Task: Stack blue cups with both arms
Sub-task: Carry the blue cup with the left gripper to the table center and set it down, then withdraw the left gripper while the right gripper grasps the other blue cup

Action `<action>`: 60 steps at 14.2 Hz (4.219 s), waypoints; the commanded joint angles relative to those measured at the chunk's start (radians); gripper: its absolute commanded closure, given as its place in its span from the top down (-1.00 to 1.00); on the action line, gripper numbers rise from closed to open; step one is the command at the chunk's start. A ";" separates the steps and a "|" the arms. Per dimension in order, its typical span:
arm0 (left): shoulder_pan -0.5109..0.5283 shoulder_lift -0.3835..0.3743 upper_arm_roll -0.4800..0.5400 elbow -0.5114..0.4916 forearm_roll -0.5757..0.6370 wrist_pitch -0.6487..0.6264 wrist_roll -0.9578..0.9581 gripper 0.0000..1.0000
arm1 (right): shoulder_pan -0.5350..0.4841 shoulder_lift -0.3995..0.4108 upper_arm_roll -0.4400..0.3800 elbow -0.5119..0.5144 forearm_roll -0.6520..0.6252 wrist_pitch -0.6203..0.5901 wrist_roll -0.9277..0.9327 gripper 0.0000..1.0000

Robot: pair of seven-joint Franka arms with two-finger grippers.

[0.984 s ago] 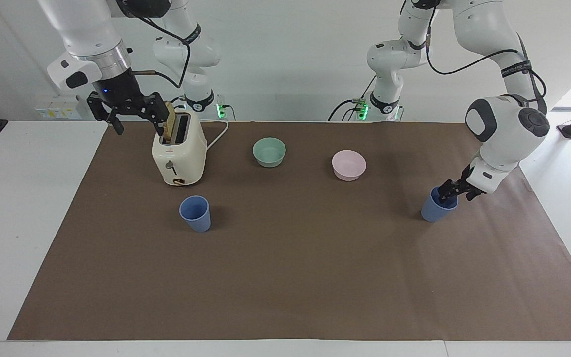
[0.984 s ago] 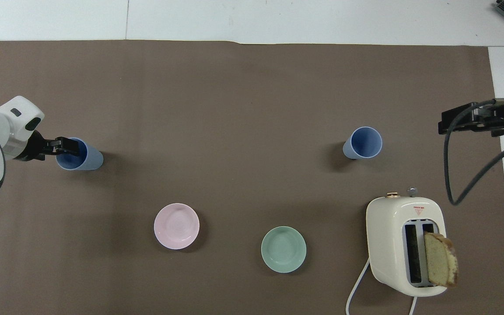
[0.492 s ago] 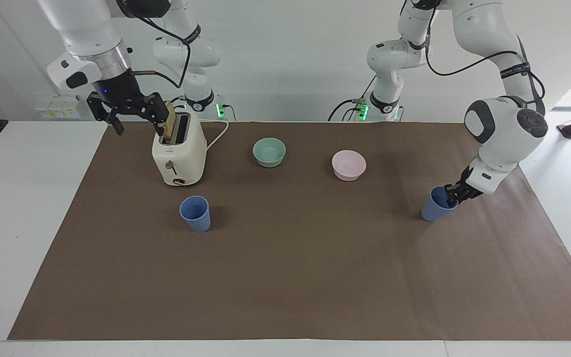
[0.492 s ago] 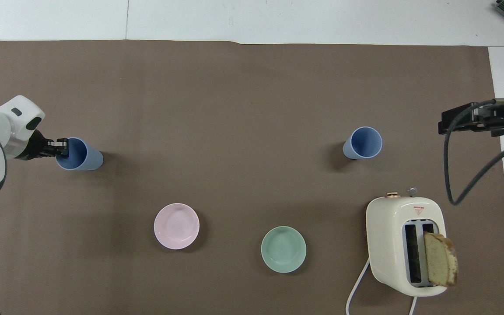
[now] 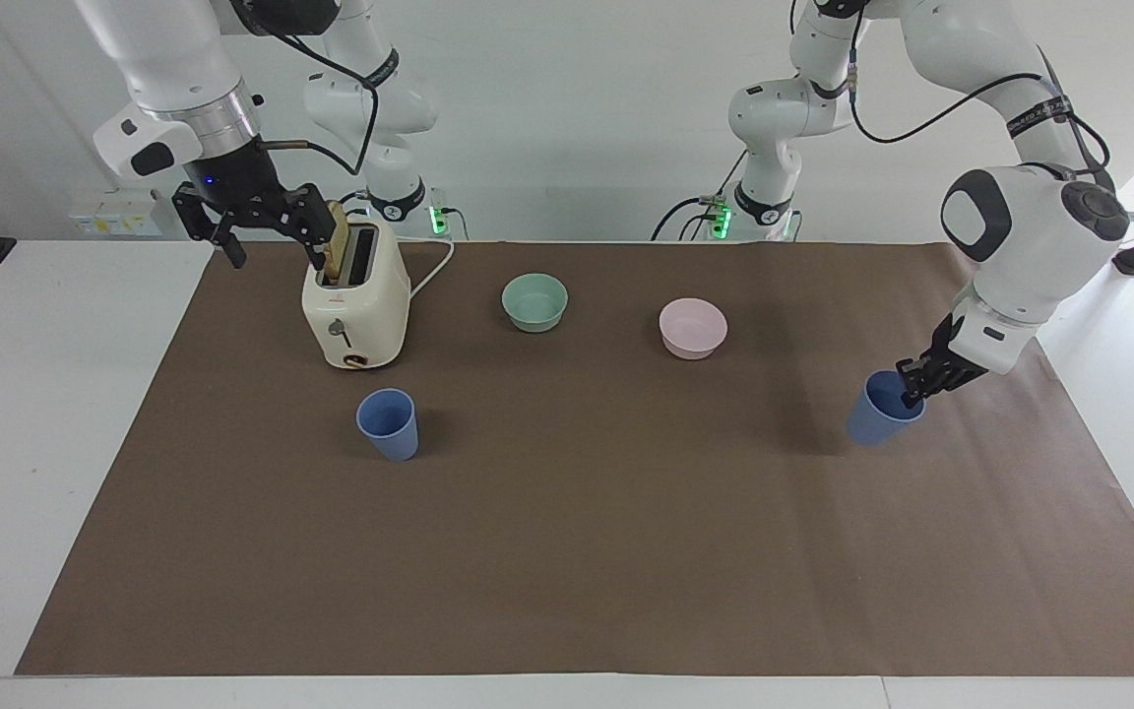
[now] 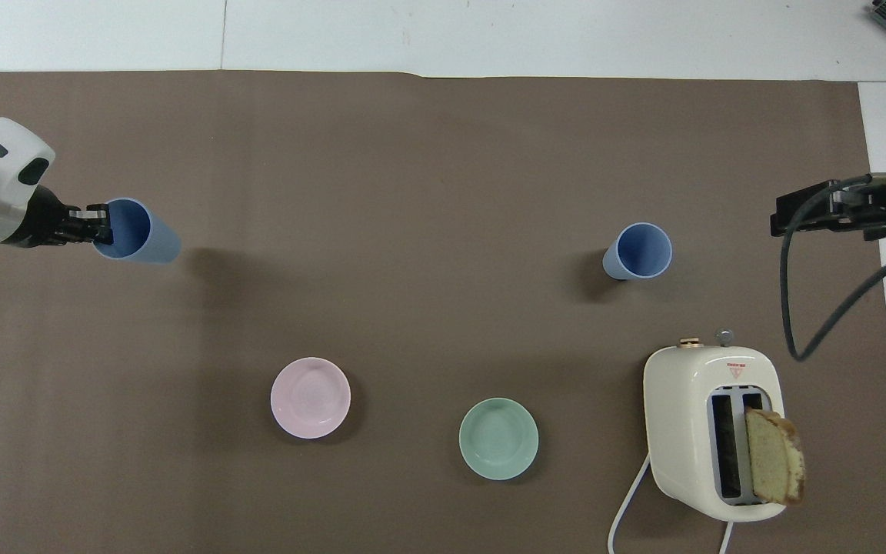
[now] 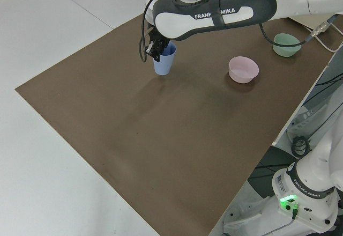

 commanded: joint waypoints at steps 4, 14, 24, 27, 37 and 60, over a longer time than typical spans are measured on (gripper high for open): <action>-0.286 -0.008 0.010 0.082 -0.008 -0.072 -0.405 -1.00 | -0.014 -0.018 0.004 -0.022 0.021 0.004 -0.021 1.00; -0.585 0.066 0.010 -0.002 0.009 0.201 -0.621 -1.00 | -0.014 -0.018 0.004 -0.022 0.021 0.004 -0.021 1.00; -0.601 0.135 0.010 -0.042 0.063 0.294 -0.622 -1.00 | -0.014 -0.018 0.004 -0.022 0.021 0.004 -0.021 1.00; -0.596 0.138 0.010 -0.042 0.075 0.298 -0.621 -1.00 | -0.014 -0.019 0.006 -0.023 0.021 -0.002 -0.023 1.00; -0.553 0.118 0.019 0.004 0.110 0.226 -0.619 1.00 | -0.014 -0.019 0.004 -0.022 0.021 -0.009 -0.020 1.00; -0.148 -0.216 0.028 0.168 0.054 -0.376 0.119 1.00 | 0.179 0.191 0.010 -0.371 -0.005 0.519 0.069 1.00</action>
